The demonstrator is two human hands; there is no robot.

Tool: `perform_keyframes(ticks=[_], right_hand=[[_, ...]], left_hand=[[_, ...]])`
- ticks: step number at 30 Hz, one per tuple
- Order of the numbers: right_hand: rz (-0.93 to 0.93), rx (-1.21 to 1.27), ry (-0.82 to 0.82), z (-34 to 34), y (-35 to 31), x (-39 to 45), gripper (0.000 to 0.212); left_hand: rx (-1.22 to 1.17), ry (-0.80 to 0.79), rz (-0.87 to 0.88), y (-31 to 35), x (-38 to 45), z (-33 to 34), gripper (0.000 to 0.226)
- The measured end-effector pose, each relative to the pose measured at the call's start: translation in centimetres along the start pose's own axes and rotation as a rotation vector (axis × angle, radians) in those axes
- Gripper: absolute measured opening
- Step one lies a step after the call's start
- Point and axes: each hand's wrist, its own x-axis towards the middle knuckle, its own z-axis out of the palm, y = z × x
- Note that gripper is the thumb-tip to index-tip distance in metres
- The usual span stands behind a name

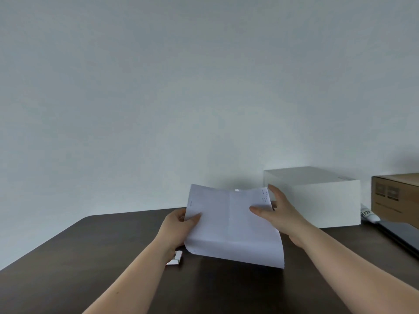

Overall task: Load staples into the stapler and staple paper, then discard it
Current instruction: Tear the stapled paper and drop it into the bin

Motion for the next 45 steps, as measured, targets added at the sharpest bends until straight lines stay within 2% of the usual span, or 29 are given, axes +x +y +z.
perform_keyframes(ticks=[2,3,6,8,9,10,12,13,14,15,19,22,24,26,29,31,37,42,45], right_hand=[[-0.141,-0.311,0.087,0.2,0.1,0.1,0.093],[-0.208,-0.441,0.075,0.4,-0.1,0.0,0.093],[-0.330,-0.720,-0.195,1.2,-1.5,-1.6,0.095],[-0.283,-0.836,-0.408,1.8,-2.5,-2.8,0.102],[-0.247,-0.878,-0.453,1.9,-2.6,-3.1,0.100],[-0.224,-0.886,-0.467,2.0,-2.7,-3.1,0.088],[-0.263,-0.915,-0.407,2.2,-2.6,-3.0,0.029],[-0.289,-0.923,-0.349,2.0,-2.3,-2.6,0.023],[-0.273,-0.917,-0.310,1.8,-2.3,-2.6,0.038],[-0.262,-0.893,-0.267,1.5,-2.2,-2.5,0.044],[-0.235,-0.706,-0.035,-0.4,-1.9,-3.0,0.042],[-0.164,-0.607,0.099,-2.0,-1.7,-4.0,0.035],[-0.125,-0.541,0.166,-3.0,-1.7,-5.2,0.040],[-0.096,-0.463,0.223,-3.9,-1.7,-6.8,0.044],[-0.076,-0.301,0.295,-5.4,-1.3,-9.8,0.045],[-0.071,-0.197,0.331,-6.4,-0.7,-12.1,0.043],[-0.001,0.064,0.370,-9.4,3.0,-20.2,0.038],[0.084,0.088,0.373,-12.6,7.7,-25.9,0.027],[0.173,0.007,0.356,-13.9,11.4,-28.6,0.018]], left_hand=[[-0.013,0.044,-0.002,0.2,0.1,0.5,0.032],[-0.017,0.059,-0.004,0.3,0.1,0.8,0.033],[-0.008,0.077,0.023,0.8,0.0,1.8,0.034],[0.009,0.084,0.039,1.0,0.1,2.5,0.035],[0.008,0.082,0.045,1.1,0.1,2.9,0.035],[0.007,0.075,0.048,1.2,0.1,3.3,0.033],[0.020,0.063,0.043,1.6,-0.1,4.0,0.027],[0.039,0.068,0.042,1.8,-0.3,4.4,0.027],[0.076,0.087,0.049,2.1,-0.5,4.8,0.031],[0.136,0.115,0.065,2.6,-0.9,5.1,0.036],[0.444,0.262,0.190,4.0,-2.8,6.1,0.047],[0.488,0.366,0.320,4.6,-4.6,7.0,0.045],[0.521,0.367,0.368,5.2,-5.9,7.8,0.038],[0.601,0.262,0.356,5.7,-7.1,8.6,0.034],[0.671,-0.020,0.314,6.0,-9.5,10.3,0.035],[0.663,-0.150,0.322,5.7,-11.6,11.6,0.035],[0.560,-0.369,0.310,4.2,-18.4,15.2,0.025],[0.564,-0.518,0.318,1.4,-23.0,19.2,0.025],[0.588,-0.618,0.304,-1.0,-25.0,21.8,0.026]])
